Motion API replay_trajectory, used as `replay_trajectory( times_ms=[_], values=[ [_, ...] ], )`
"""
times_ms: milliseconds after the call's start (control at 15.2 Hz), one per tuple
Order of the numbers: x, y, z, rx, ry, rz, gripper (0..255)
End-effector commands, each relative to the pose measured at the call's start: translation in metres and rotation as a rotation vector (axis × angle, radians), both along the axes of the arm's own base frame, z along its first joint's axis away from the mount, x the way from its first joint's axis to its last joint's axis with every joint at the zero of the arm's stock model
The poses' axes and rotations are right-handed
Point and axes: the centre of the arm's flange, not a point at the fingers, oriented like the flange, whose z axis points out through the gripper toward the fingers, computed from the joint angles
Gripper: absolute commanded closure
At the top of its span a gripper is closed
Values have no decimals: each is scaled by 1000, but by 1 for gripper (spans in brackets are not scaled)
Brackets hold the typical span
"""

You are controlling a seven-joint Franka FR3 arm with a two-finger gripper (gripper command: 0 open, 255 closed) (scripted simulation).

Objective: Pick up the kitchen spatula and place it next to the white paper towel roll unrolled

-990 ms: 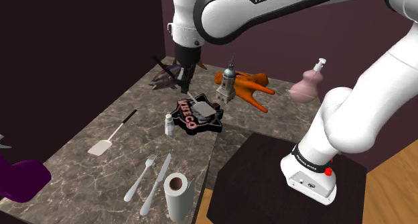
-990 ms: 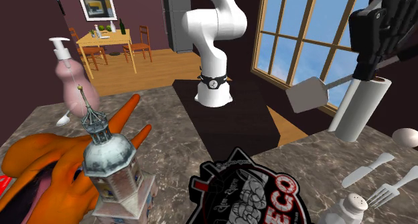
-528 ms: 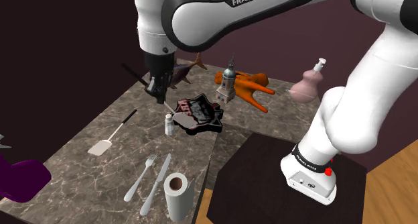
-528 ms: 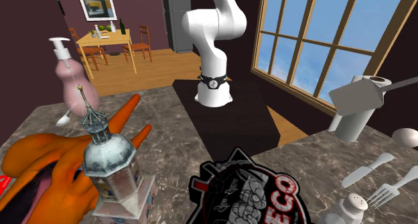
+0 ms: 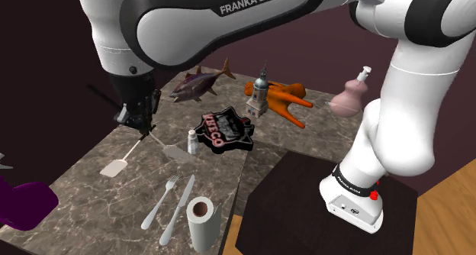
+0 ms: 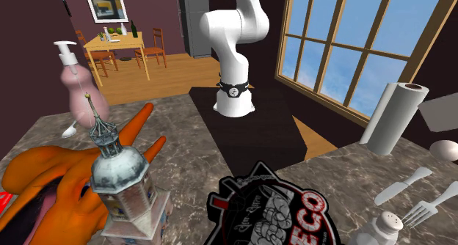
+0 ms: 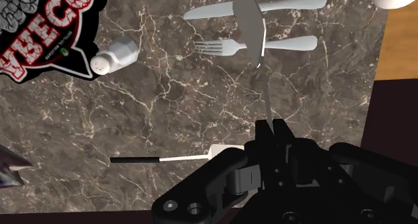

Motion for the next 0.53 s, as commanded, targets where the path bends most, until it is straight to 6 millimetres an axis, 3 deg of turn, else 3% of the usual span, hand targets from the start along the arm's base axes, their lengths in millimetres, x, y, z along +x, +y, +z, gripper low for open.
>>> replay_trajectory(
  times_ms=[0,198,462],
  values=[
    [2,28,-2,0,0,-1,255],
    [6,67,-2,0,0,-1,255],
    [6,70,-18,0,0,-1,255]
  ],
)
